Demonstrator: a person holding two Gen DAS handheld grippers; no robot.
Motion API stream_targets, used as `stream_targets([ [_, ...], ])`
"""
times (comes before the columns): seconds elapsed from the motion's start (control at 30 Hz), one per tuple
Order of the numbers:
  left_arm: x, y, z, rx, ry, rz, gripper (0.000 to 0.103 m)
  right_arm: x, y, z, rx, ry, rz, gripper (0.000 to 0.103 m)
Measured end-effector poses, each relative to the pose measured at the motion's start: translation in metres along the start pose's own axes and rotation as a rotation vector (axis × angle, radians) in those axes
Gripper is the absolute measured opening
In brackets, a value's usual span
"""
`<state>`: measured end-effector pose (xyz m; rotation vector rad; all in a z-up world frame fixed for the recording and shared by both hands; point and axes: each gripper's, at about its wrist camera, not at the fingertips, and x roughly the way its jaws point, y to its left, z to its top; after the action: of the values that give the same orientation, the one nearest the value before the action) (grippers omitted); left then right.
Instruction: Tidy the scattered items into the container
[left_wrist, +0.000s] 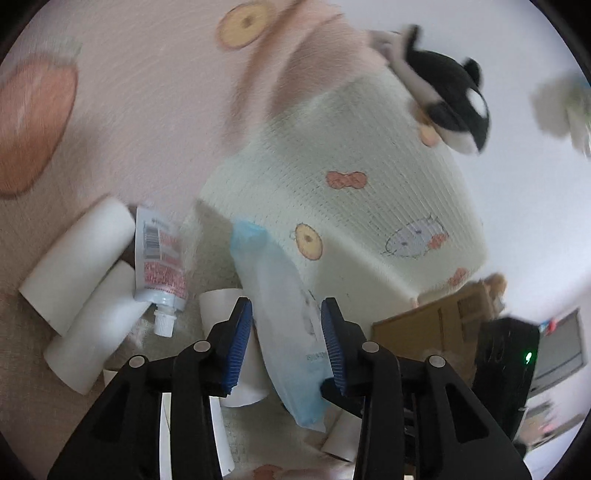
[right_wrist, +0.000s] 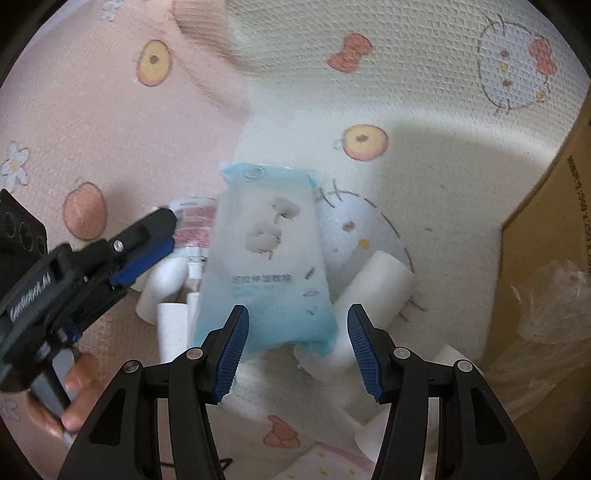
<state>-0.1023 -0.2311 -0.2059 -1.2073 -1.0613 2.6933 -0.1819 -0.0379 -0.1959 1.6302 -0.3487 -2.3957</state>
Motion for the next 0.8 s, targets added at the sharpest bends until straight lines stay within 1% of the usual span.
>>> stream_targets([
  [0.07,-0.003,-0.006,-0.006,0.029,-0.007,0.008,0.041,0.002,0.002,-0.001,-0.018,-0.012,0.020,0.052],
  [0.13,-0.003,-0.005,-0.011,0.032,0.026,0.002,0.040,0.005,0.002,-0.001,-0.028,-0.008,0.032,0.052],
  [0.2,-0.007,-0.003,-0.016,0.042,0.037,0.003,0.032,0.010,0.002,-0.002,-0.026,-0.010,0.074,0.052],
  [0.3,-0.017,0.002,-0.027,0.091,0.043,0.051,0.024,0.010,0.000,-0.003,-0.004,-0.021,0.167,0.052],
  [0.33,-0.019,0.002,-0.031,0.116,0.044,0.064,0.024,0.008,-0.001,-0.002,0.006,-0.041,0.181,0.048],
  [0.37,-0.021,0.001,-0.037,0.159,0.051,0.086,0.024,0.006,-0.002,-0.001,0.009,-0.055,0.172,0.040],
  [0.43,-0.024,0.000,-0.045,0.201,0.063,0.104,0.024,0.003,-0.005,0.001,0.020,-0.074,0.157,0.035],
  [0.47,-0.022,-0.001,-0.049,0.219,0.081,0.095,0.024,0.001,-0.007,0.002,0.037,-0.079,0.176,0.035],
  [0.53,-0.017,-0.002,-0.052,0.215,0.101,0.081,0.023,0.000,-0.012,0.003,0.072,-0.080,0.205,0.035],
  [0.6,-0.009,-0.006,-0.053,0.211,0.118,0.071,0.023,-0.001,-0.014,0.002,0.086,-0.074,0.190,0.035],
  [0.73,0.004,-0.017,-0.059,0.256,0.131,0.110,0.023,0.002,-0.021,0.000,0.124,-0.055,0.129,0.035],
  [0.8,0.014,-0.020,-0.059,0.270,0.144,0.132,0.023,0.005,-0.027,-0.001,0.153,-0.045,0.136,0.035],
])
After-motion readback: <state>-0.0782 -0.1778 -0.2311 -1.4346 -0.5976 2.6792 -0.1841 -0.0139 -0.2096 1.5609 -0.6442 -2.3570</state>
